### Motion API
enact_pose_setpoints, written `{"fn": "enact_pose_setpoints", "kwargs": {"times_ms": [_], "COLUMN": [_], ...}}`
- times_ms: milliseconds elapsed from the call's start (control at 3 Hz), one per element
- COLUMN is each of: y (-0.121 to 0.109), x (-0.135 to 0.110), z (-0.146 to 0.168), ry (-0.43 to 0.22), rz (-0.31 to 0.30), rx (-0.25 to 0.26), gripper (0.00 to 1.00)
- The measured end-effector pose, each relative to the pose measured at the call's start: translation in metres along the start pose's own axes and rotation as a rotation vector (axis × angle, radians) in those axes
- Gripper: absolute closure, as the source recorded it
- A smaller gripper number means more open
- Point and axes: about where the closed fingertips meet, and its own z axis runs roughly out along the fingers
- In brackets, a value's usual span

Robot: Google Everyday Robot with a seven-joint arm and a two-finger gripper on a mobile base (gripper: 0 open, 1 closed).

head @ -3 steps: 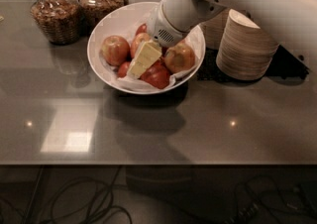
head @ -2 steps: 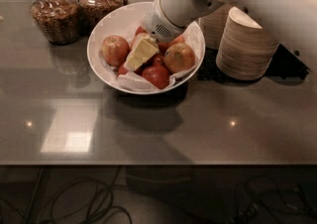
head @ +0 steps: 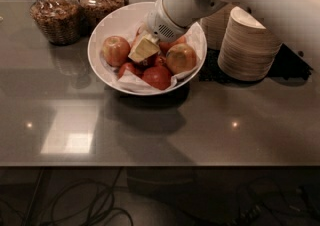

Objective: Pick apple from white bowl

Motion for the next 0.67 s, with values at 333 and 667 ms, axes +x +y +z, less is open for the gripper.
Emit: {"fn": "enact_pose_setpoints", "kwargs": {"times_ms": [333,667], "y": [0.0000,0.0001], "x": [0.0000,0.0000], "z": [0.0000,0.0000], "ry": [0.000,0.000], "rz": [0.000,0.000], "rx": [0.000,0.000], "gripper": [0.97,0.00]}}
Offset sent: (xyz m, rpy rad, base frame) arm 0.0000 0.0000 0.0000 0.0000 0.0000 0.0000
